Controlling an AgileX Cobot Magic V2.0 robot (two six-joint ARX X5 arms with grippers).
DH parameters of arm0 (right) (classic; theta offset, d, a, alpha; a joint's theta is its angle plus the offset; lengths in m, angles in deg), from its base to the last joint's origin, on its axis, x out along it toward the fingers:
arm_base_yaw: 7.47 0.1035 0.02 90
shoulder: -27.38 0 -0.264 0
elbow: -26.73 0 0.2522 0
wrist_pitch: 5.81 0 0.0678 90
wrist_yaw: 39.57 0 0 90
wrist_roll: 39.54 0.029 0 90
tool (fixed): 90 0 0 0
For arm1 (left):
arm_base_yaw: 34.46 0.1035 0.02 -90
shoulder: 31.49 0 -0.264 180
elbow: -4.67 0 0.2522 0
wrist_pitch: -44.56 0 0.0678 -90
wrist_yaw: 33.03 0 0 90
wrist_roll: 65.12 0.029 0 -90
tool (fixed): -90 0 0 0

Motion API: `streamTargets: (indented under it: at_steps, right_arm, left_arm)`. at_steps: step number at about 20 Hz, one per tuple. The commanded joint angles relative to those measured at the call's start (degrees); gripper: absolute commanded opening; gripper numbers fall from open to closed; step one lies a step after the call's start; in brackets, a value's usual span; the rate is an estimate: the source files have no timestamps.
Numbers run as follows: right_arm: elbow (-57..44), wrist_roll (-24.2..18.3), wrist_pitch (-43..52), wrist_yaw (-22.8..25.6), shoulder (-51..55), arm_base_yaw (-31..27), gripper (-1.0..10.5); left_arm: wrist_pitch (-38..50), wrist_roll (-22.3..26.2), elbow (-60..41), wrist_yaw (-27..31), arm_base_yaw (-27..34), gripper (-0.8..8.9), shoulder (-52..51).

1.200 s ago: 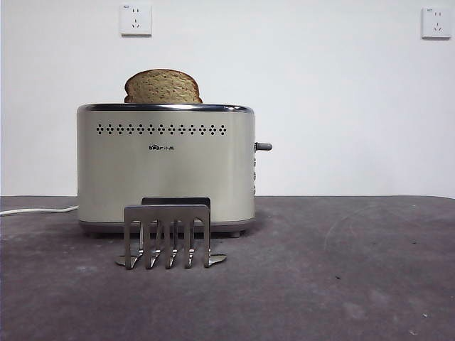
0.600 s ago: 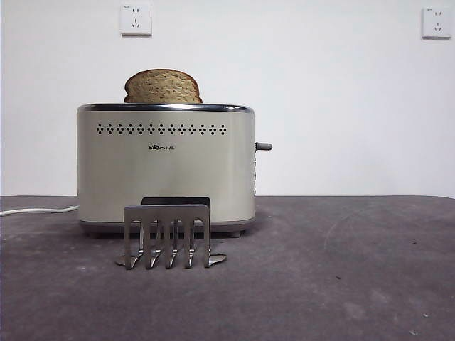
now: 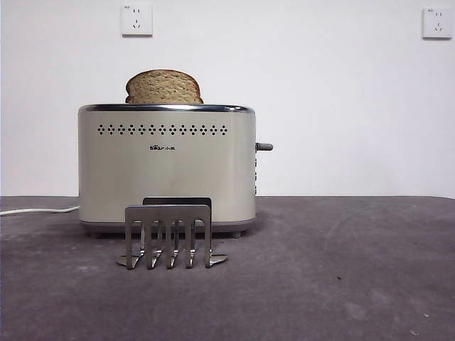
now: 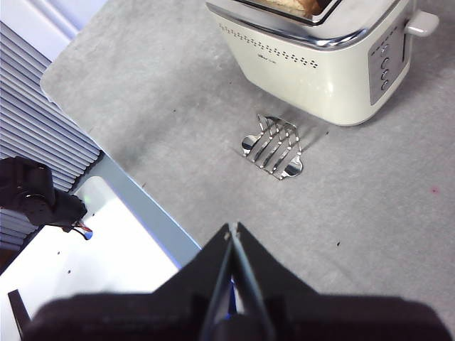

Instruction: Pick up a slice of bread from the rack,put the bread on the toaster,press the button

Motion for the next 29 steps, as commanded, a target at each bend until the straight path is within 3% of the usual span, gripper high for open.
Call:
streamTargets:
  at_steps: [1, 7, 13, 17, 23, 29]
  right_arm:
    - [-0.4, -0.5, 0.2, 0.0, 0.1, 0.0, 0.0]
    - [-0.4, -0.4, 0.2, 0.0, 0.1, 0.0, 0.0]
    - [-0.4, -0.5, 0.2, 0.0, 0.1, 0.0, 0.0]
    - [-0.4, -0.5, 0.2, -0.1, 0.1, 0.0, 0.0]
    - [-0.4, -0.5, 0.2, 0.0, 0.1, 0.0, 0.0]
    - [-0.4, -0.5, 0.2, 0.0, 0.1, 0.0, 0.0]
  left_arm:
    - [6.9, 1.1, 0.0, -2.6, 3.9, -0.03, -4.7]
    - [15.3, 1.2, -5.3, -2.1, 14.4, -0.03, -15.8]
    - [40.9, 0.9, -37.4, 2.3, 20.3, -0.03, -35.2]
    - [51.0, -3.5, -58.4, 2.6, 22.5, -0.03, -46.3]
    - [59.6, -5.6, -85.7, 6.1, 23.0, -0.03, -60.2]
    - [59.9, -6.5, -100.7, 8.4, 23.0, -0.03, -67.2]
